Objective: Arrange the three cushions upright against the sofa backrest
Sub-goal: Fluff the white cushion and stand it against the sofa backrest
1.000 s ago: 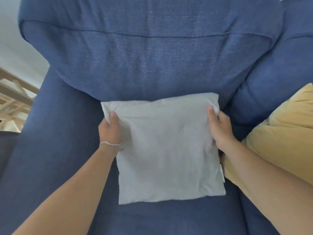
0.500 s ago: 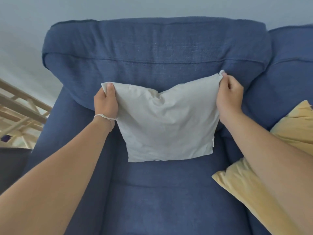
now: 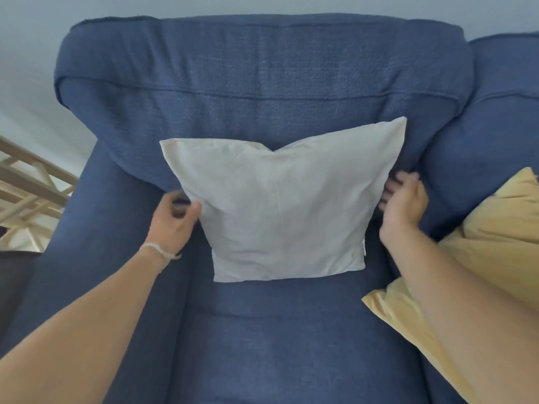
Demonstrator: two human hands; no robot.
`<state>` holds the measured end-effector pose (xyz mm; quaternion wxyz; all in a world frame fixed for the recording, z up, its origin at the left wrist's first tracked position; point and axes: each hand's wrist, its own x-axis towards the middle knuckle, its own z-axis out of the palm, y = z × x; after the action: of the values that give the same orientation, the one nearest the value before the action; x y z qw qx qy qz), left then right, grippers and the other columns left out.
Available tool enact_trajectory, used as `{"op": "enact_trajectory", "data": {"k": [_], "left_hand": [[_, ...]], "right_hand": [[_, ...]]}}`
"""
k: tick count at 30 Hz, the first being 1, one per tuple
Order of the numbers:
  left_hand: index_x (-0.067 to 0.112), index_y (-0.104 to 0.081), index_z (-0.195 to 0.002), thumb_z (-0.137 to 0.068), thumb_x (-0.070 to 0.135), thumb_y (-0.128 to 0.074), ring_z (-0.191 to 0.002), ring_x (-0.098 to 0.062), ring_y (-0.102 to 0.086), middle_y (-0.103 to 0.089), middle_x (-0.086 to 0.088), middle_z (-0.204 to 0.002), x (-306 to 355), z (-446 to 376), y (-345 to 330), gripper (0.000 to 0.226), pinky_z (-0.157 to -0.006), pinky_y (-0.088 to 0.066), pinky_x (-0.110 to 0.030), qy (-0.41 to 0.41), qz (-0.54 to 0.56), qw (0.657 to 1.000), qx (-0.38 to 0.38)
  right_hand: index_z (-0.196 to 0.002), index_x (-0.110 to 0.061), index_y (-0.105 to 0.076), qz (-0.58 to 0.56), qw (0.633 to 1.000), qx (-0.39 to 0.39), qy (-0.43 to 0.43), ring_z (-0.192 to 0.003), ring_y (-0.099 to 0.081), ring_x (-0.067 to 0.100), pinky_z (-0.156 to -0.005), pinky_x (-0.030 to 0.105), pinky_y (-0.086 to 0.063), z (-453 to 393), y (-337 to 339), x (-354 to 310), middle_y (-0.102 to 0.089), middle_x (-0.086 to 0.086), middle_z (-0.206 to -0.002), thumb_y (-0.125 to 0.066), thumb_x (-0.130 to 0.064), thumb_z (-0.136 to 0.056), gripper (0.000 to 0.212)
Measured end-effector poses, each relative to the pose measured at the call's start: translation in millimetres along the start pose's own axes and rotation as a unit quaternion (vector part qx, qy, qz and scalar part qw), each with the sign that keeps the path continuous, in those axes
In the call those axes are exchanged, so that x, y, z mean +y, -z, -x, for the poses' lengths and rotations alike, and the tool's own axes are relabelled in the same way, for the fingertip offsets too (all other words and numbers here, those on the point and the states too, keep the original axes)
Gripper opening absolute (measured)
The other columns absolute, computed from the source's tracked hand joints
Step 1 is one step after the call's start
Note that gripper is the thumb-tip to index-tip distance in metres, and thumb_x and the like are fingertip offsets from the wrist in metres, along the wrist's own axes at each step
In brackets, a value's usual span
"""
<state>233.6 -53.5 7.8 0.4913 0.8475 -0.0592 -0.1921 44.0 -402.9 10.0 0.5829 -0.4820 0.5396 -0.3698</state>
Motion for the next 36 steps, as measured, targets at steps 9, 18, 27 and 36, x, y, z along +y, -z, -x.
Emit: {"op": "enact_trajectory", "data": {"k": [9, 18, 27, 36], "left_hand": [[0.011, -0.046, -0.14, -0.072, 0.025, -0.074, -0.109, -0.032, -0.064, -0.063, -0.006, -0.124, -100.7, 16.5, -59.6, 0.075, -0.08, -0.057, -0.038, 0.18, -0.235, 0.933, -0.206], [0.004, -0.063, -0.11, -0.091, 0.022, -0.056, -0.096, -0.039, -0.066, -0.066, -0.021, -0.111, -111.0, 19.2, -77.4, 0.027, -0.072, -0.048, -0.033, 0.1, -0.453, 0.874, -0.142], [0.02, -0.055, -0.081, -0.089, 0.042, -0.057, -0.082, -0.025, -0.061, -0.063, -0.003, -0.095, -101.5, 45.2, -65.8, 0.024, -0.069, -0.049, -0.031, 0.135, -0.518, 0.817, -0.215], [0.024, -0.065, -0.095, -0.093, 0.033, -0.055, -0.085, -0.021, -0.069, -0.07, 0.003, -0.099, 5.8, 98.7, -174.1, 0.014, -0.067, -0.054, -0.026, 0.004, -0.378, 0.845, -0.379]], "right_hand": [[-0.083, -0.018, -0.052, 0.521, 0.812, -0.264, -0.016, -0.07, -0.058, 0.018, -0.059, 0.032, -0.044, 20.5, 69.6, 129.7, -0.063, 0.002, -0.083, -0.053, -0.016, -0.094, 0.012], [-0.074, -0.013, -0.072, 0.55, 0.81, -0.202, 0.023, -0.066, -0.062, 0.023, -0.057, 0.032, -0.05, 7.8, 83.3, 130.5, -0.069, 0.003, -0.067, -0.064, -0.019, -0.09, 0.019], [-0.084, -0.009, -0.075, 0.5, 0.837, -0.221, 0.005, -0.088, -0.071, 0.024, -0.068, 0.032, -0.054, 17.7, 97.0, 112.6, -0.078, 0.0, -0.083, -0.064, -0.025, -0.091, 0.021], [-0.107, -0.015, -0.075, 0.419, 0.886, -0.16, 0.117, -0.099, -0.067, 0.019, -0.093, 0.035, -0.052, 3.8, 175.2, 37.3, -0.074, -0.002, -0.104, -0.061, -0.01, -0.092, 0.021]]}}
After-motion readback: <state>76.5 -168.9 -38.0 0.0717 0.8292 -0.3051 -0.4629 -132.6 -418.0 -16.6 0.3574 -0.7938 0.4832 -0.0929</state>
